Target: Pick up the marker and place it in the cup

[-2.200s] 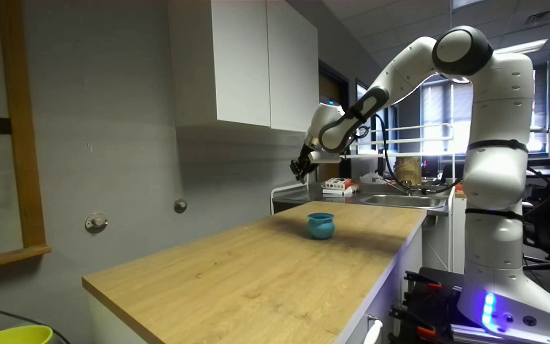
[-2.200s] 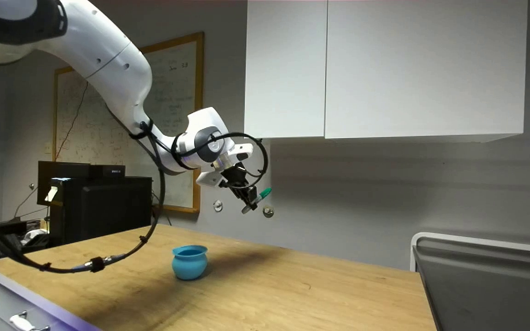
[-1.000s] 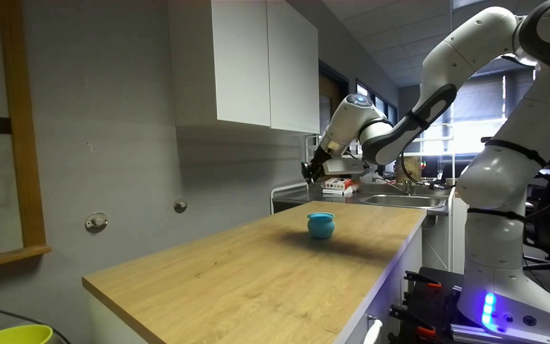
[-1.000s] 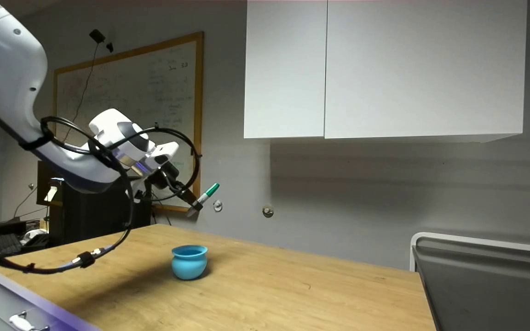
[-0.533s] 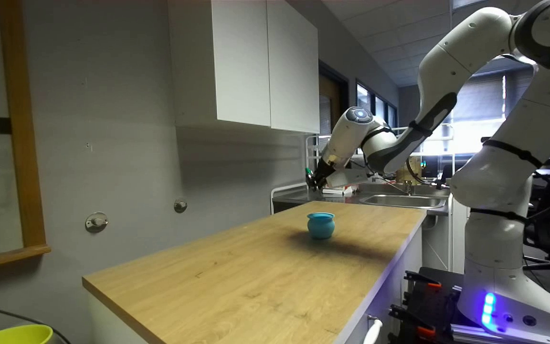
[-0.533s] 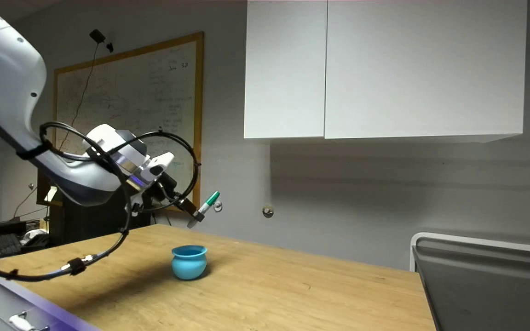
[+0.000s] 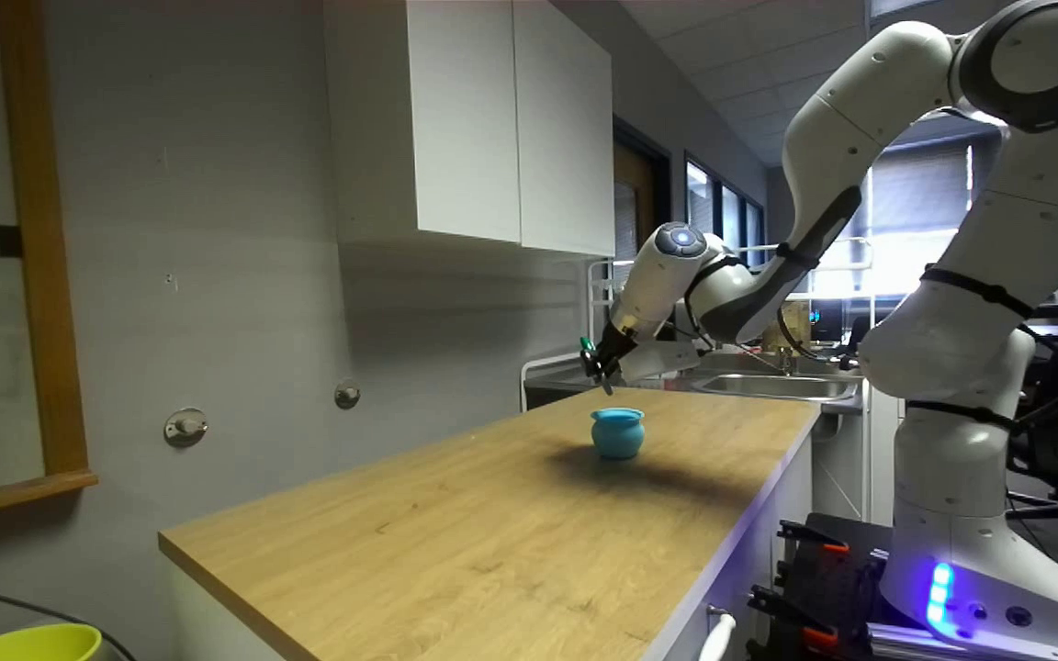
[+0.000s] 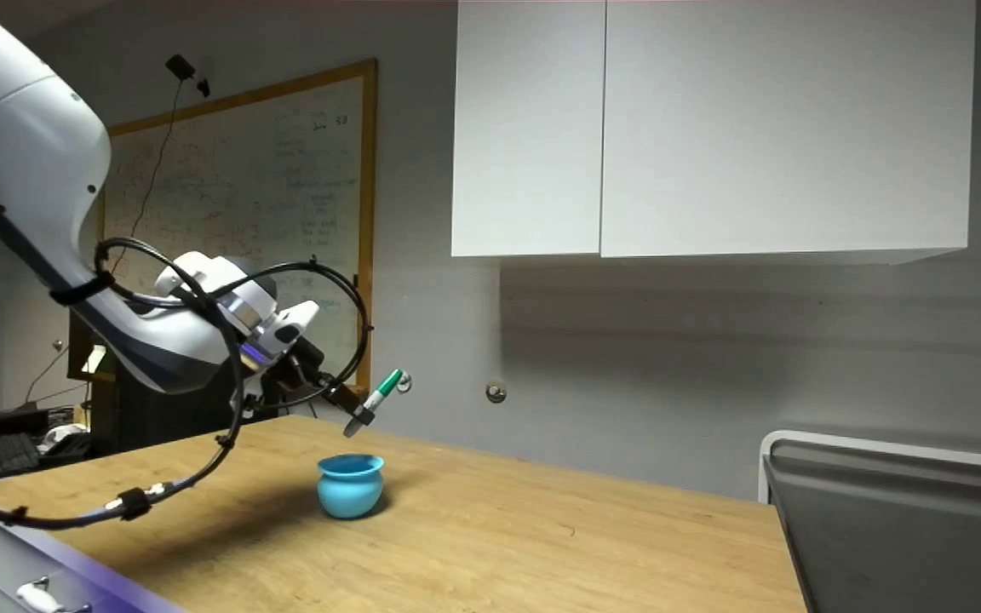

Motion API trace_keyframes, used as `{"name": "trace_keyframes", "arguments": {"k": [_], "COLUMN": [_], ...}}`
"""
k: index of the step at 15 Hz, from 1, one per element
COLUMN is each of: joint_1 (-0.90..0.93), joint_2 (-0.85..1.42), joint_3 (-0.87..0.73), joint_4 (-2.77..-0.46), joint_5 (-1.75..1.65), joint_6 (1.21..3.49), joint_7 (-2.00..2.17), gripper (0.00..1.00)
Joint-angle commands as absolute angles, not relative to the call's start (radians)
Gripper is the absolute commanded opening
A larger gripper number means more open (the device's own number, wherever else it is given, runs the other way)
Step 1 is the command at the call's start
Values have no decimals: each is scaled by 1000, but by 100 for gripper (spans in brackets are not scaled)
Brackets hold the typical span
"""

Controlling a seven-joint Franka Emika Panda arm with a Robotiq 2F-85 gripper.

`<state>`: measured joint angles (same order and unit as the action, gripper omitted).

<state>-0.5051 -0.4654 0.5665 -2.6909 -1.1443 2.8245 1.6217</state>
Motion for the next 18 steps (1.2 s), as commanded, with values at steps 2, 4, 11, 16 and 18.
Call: {"name": "trace_keyframes", "arguments": {"k": [2,4,11,16,18], "joint_1": [-601,-644,-673,-670,-668], "joint_2": [-415,-408,-381,-308,-275], "joint_3": [617,643,719,758,760], "joint_4": [-2666,-2661,-2654,-2657,-2656], "joint_5": [-1295,-1396,-1767,-1864,-1847], "joint_6": [2840,2831,2711,2616,2626], "joint_7": [1736,1821,2182,2281,2266], "gripper": [5,5,5,5,5]}}
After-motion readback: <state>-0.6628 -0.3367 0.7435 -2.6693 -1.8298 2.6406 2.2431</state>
